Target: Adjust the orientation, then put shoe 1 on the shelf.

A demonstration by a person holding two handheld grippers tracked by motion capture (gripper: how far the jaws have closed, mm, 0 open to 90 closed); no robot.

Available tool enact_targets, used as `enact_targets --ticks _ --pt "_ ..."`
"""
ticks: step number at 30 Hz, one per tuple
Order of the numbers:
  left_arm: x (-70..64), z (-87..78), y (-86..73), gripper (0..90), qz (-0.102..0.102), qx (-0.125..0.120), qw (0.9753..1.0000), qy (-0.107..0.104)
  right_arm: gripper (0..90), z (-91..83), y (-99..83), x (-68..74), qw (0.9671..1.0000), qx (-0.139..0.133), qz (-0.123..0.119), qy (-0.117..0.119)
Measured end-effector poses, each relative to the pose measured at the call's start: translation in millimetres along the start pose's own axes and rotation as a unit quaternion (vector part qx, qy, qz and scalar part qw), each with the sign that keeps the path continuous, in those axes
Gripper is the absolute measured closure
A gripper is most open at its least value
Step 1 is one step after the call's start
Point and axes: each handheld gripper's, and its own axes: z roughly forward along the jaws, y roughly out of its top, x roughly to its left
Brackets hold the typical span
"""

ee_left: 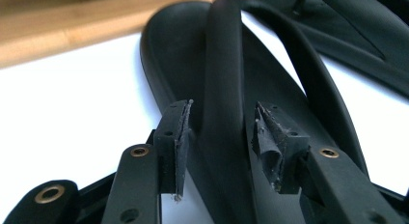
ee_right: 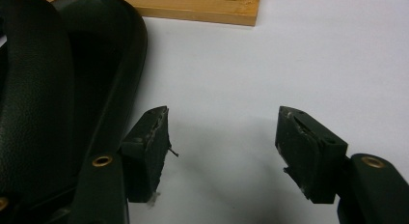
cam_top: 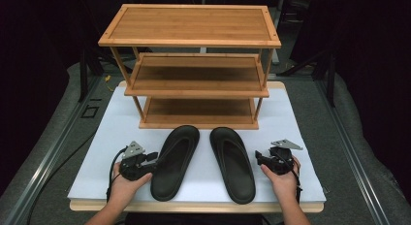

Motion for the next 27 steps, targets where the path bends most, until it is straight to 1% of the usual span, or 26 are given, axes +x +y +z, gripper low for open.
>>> enact_targets --ticks 2,3,5,6,9,10,12,13,14,15,17,19,21,23,27 --pt "2.7 -0.9 -0.6 56.5 -0.019 -0.007 0.9998 -0.005 36.2 -0.7 0.2 0.2 1.0000 -0.001 0.001 0.000" --pt "2.5 -0.9 0.5 56.6 -0.021 -0.016 0.9996 -0.005 36.3 -1.0 0.4 0.0 1.0000 -0.004 0.000 0.000" --pt "1.3 -0.9 1.4 56.9 -0.014 -0.023 0.9996 -0.004 36.2 -0.8 0.5 -0.6 1.0000 -0.004 0.001 -0.002" --pt "0.5 -0.3 0.9 58.5 -0.014 -0.026 0.9996 -0.006 36.2 -0.6 0.5 -0.9 1.0000 -0.004 0.002 -0.001" --pt "-2.8 1.8 -1.2 58.4 -0.007 -0.021 0.9997 -0.005 36.2 -0.3 -0.1 -1.5 1.0000 -0.001 0.005 0.001" --pt "-4.5 3.0 -2.1 57.8 -0.012 -0.021 0.9997 -0.008 36.3 -0.3 -0.1 -1.6 1.0000 -0.001 0.005 0.002" --pt "-5.5 3.2 -2.1 57.0 -0.010 -0.018 0.9998 -0.004 36.2 -0.4 0.0 -1.6 1.0000 -0.002 0.003 0.003" --pt "-7.1 4.2 -2.0 57.8 -0.004 -0.016 0.9998 0.005 36.3 -0.6 0.1 -1.5 1.0000 -0.003 0.005 0.002" --pt "-7.4 3.9 -2.1 58.9 -0.001 -0.016 0.9998 0.008 36.3 -0.7 0.1 -1.6 1.0000 -0.003 0.006 0.001" --pt "-7.8 3.7 -2.4 60.1 -0.003 -0.016 0.9998 0.009 36.3 -0.9 0.1 -2.0 1.0000 -0.003 0.005 0.001" --pt "-8.2 2.5 -3.6 61.4 0.001 -0.009 0.9999 0.014 36.3 -1.4 0.1 -2.1 1.0000 -0.004 0.008 0.002" --pt "-9.3 3.1 -6.2 61.4 0.000 -0.008 0.9997 0.021 36.3 -1.8 0.1 -2.2 0.9999 -0.005 0.009 0.003" --pt "-9.9 3.7 -7.4 60.6 -0.001 -0.012 0.9997 0.023 36.3 -1.6 0.3 -2.4 0.9999 -0.006 0.009 0.004" --pt "-10.7 3.5 -7.8 60.7 0.004 -0.012 0.9996 0.026 36.3 -1.4 0.5 -2.2 1.0000 -0.005 0.008 0.001" --pt "-10.5 2.4 -9.8 61.2 0.001 0.001 0.9995 0.032 36.3 -1.3 0.7 -2.1 1.0000 -0.005 0.009 0.001"
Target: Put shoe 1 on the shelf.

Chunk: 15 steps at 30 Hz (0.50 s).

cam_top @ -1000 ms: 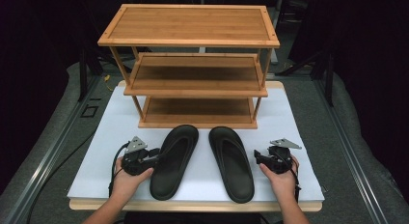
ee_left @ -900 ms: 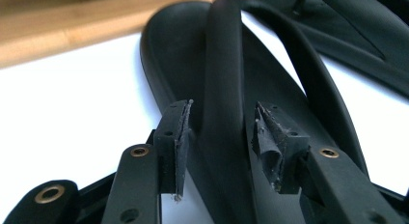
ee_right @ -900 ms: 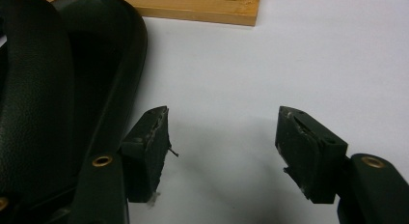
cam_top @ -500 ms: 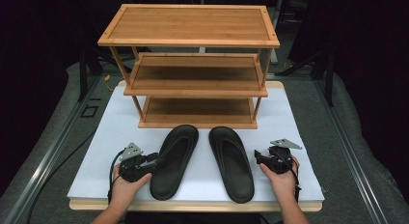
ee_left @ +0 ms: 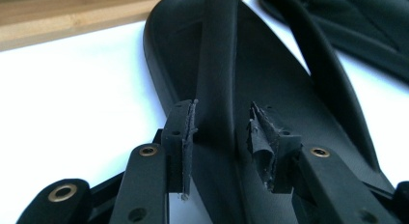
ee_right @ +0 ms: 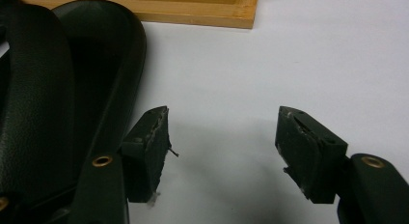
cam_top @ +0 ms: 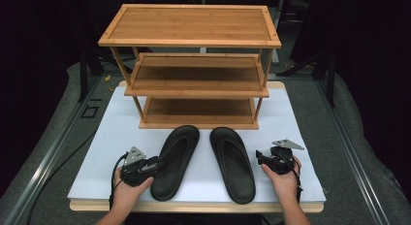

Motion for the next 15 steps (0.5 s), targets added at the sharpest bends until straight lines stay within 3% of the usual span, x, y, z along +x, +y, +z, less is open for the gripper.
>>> enact_targets --ticks 4,15 --pt "2.1 -1.0 -0.8 68.4 -0.006 0.008 0.9999 0.004 36.4 0.0 0.0 -0.7 1.0000 -0.004 0.002 0.002" --pt "7.4 -3.0 1.5 76.9 -0.004 0.020 0.9997 0.011 36.7 1.1 0.5 -0.6 1.0000 0.001 0.008 0.002"
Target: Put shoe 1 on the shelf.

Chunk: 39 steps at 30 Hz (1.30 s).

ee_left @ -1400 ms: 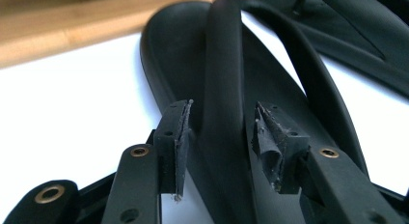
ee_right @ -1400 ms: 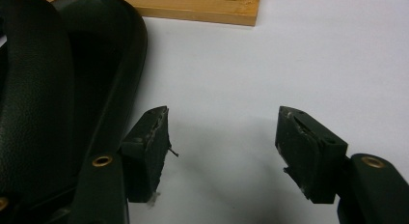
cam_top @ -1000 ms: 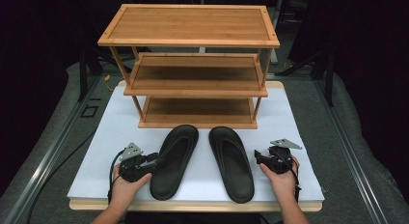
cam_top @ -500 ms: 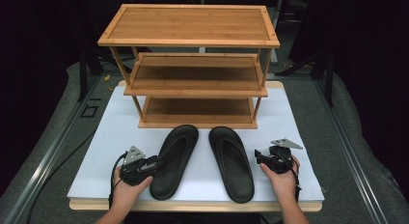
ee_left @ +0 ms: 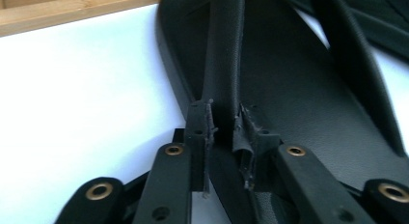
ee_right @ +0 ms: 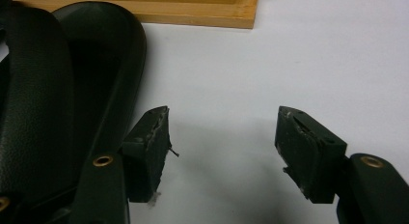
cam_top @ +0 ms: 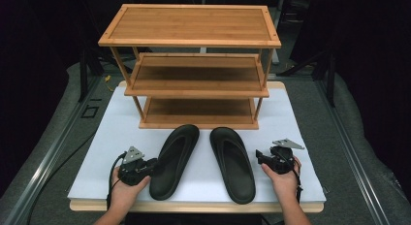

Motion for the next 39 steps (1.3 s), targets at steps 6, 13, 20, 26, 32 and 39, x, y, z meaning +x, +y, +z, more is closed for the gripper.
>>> enact_targets --ticks 6,13,20,26,32,39 --pt "6.7 -3.3 1.2 82.6 -0.004 0.002 1.0000 0.004 37.1 -0.2 0.6 0.1 1.0000 -0.003 -0.001 0.005" --pt "10.6 -5.5 3.3 84.0 -0.006 0.003 1.0000 0.001 37.2 0.1 1.1 -1.2 1.0000 -0.002 0.001 0.005" --pt "13.1 -11.9 6.1 84.5 -0.007 -0.009 0.9999 -0.005 37.2 -0.4 0.7 -2.4 0.9999 -0.004 0.005 0.008" --pt "14.7 -21.8 11.0 84.5 -0.013 -0.035 0.9992 -0.012 37.2 -0.2 0.7 -2.6 1.0000 -0.004 0.007 0.005" --pt "18.1 -29.2 13.9 84.6 -0.020 -0.051 0.9984 -0.015 37.1 0.1 0.7 -3.3 1.0000 -0.001 0.008 0.005" --pt "20.6 -38.1 16.8 84.5 -0.027 -0.077 0.9964 -0.020 36.9 0.1 0.5 -4.7 0.9999 -0.004 0.014 0.006"
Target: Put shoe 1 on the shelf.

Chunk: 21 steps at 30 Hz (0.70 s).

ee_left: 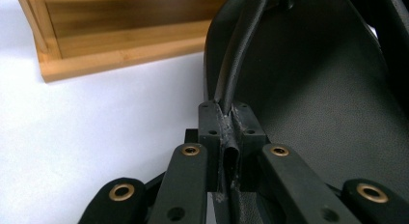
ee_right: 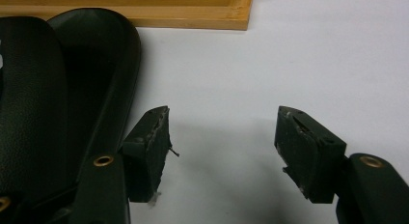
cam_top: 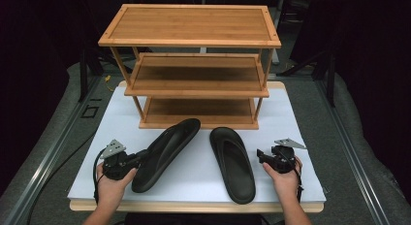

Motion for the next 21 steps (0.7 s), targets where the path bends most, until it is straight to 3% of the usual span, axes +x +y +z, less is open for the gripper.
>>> enact_targets --ticks 8,21 --pt "6.2 -12.3 5.6 84.6 -0.009 -0.031 0.9995 0.000 36.9 0.3 -0.1 -0.7 1.0000 0.003 0.005 0.000" --pt "6.2 -35.7 17.1 84.7 -0.004 -0.078 0.9969 0.001 36.9 0.8 -0.3 -1.6 1.0000 0.003 0.008 -0.003"
